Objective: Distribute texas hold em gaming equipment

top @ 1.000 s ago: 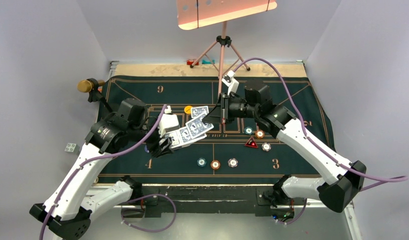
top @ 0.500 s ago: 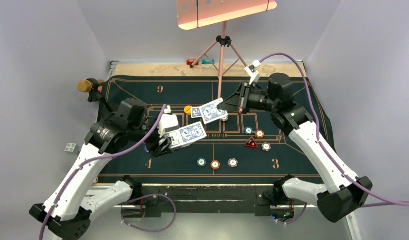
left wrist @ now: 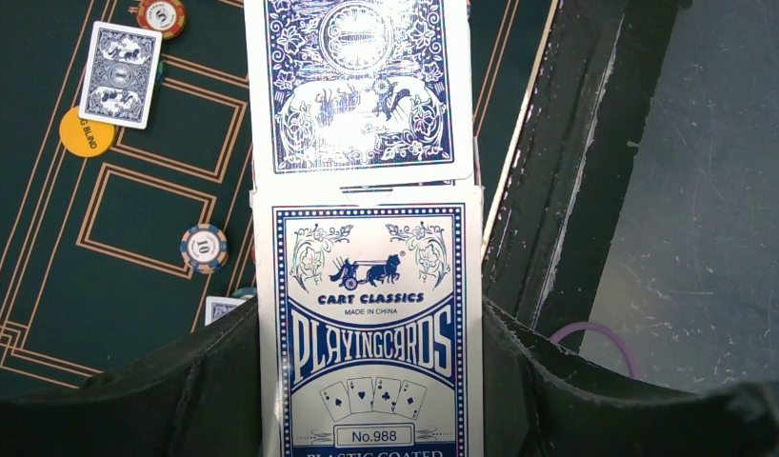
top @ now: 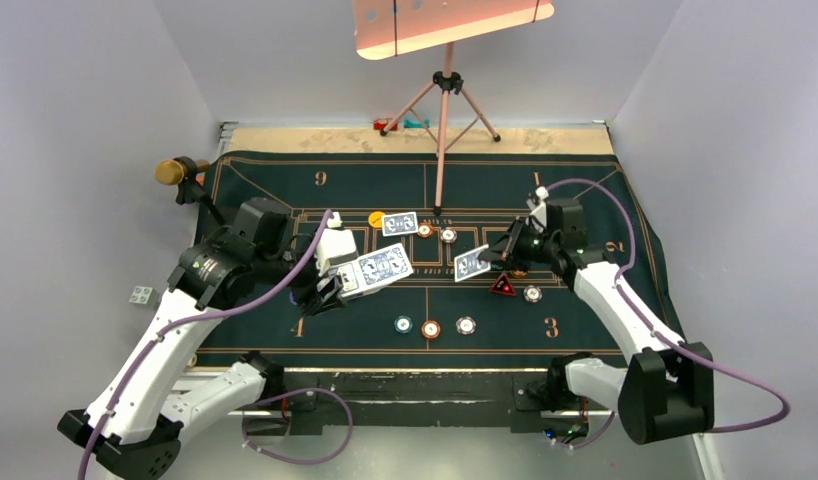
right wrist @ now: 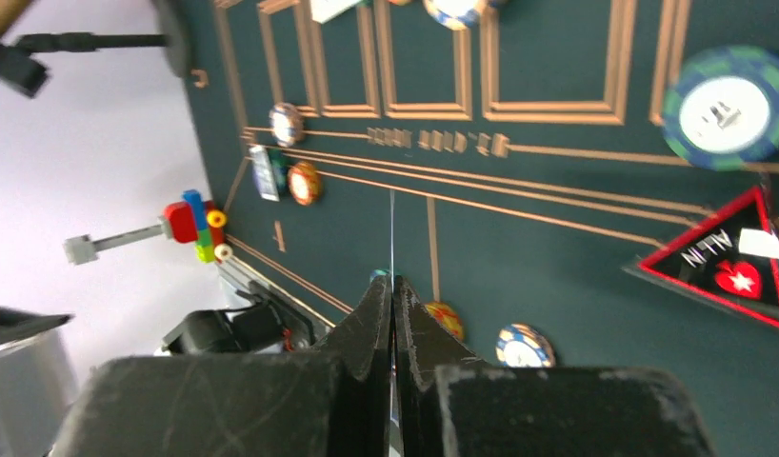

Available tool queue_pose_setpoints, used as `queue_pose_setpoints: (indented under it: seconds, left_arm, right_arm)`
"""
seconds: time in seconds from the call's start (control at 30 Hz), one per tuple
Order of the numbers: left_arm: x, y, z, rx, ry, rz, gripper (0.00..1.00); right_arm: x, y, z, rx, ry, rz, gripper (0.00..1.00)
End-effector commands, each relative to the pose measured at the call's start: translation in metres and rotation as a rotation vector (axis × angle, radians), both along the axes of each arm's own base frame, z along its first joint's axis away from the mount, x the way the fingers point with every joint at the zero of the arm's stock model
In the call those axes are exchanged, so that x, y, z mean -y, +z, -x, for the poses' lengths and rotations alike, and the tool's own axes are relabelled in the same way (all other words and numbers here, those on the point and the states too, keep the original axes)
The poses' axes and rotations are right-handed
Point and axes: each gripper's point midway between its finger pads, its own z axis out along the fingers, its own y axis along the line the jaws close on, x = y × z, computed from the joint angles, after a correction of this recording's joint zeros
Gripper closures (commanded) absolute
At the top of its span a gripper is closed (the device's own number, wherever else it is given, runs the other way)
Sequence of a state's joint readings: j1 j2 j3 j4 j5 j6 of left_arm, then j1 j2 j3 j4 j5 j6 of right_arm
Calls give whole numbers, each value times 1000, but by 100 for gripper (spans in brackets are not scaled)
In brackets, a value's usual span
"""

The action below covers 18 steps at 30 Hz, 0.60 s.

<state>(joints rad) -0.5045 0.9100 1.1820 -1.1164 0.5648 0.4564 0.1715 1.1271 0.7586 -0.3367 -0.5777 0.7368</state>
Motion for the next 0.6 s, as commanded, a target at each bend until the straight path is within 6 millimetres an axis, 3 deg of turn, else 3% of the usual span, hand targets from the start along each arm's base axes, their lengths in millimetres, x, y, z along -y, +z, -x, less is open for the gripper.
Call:
queue_pose_setpoints:
  seconds: [0.0, 0.1, 0.33, 0.57]
  left_arm:
    - [4, 20, -4, 71, -18, 45, 100]
    - [4, 19, -4, 69, -18, 45, 100]
    - [6, 22, -5, 68, -19, 52, 100]
    - [6, 23, -4, 67, -20, 52, 100]
  right_arm:
    - [10, -29, -7, 12, -47, 40, 100]
    - [17, -50, -4, -22, -82, 79, 100]
    - [22, -69, -5, 6, -151, 64, 100]
    - [38, -96, 2, -81, -205, 164, 100]
